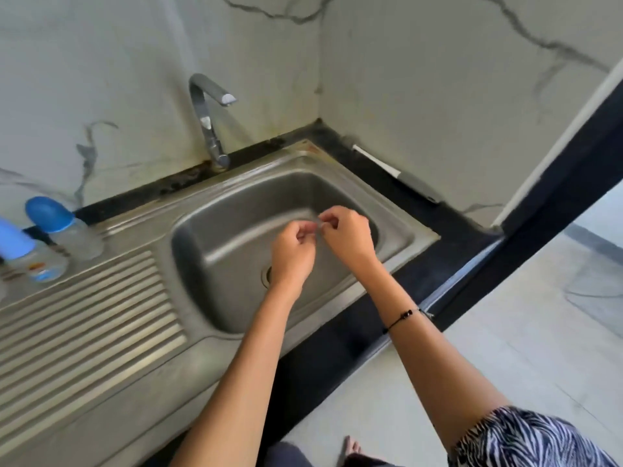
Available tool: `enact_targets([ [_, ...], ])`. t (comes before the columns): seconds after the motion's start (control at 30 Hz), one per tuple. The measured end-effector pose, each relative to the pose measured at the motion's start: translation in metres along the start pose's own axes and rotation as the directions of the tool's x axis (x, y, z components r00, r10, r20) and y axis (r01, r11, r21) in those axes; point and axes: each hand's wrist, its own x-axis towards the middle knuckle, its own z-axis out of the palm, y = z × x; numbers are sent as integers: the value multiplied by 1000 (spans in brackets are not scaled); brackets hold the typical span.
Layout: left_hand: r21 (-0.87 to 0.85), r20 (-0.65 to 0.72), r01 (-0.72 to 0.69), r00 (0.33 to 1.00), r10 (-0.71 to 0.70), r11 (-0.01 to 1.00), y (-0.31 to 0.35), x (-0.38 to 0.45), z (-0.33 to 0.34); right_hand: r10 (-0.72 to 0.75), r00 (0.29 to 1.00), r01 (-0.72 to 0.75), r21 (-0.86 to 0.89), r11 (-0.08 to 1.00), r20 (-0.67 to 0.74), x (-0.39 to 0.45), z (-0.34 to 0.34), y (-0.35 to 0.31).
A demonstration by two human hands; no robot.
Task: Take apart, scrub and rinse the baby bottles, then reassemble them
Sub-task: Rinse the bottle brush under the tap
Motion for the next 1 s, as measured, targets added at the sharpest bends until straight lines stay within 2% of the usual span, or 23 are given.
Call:
enact_targets([
  [0.17, -12, 47, 39, 998, -38, 999, 9, 22, 40, 61, 998, -61, 0, 998, -4, 36, -25, 31],
  [0.33, -42, 82, 15, 997, -11, 999, 16, 76, 74, 104, 994, -105, -37, 994, -20, 85, -31, 51],
  [0.6, -95, 125, 102, 988, -90, 990, 12, 153, 135, 134, 991, -136, -139, 981, -22, 164, -38, 86],
  [0.7, -82, 134, 109, 986, -98, 991, 12, 172, 156, 136, 991, -135, -252, 958, -17, 192, -43, 106],
  [0.77, -68, 113, 110, 988, -102, 992, 11, 188, 170, 92, 996, -77, -380, 922, 21, 211, -42, 119],
  [0.87, -56, 61, 128, 990, -124, 990, 13, 205, 186, 18, 994, 51, -611, 790, 105, 228, -41, 127],
  [0.93, -71, 47, 159, 987, -156, 985, 13, 212, 195, -17, 994, 84, -675, 733, 105, 238, -43, 129],
  [1.0, -86, 29, 176, 984, -174, 981, 12, 218, 200, 1, 997, 56, -690, 722, 82, 247, -43, 129],
])
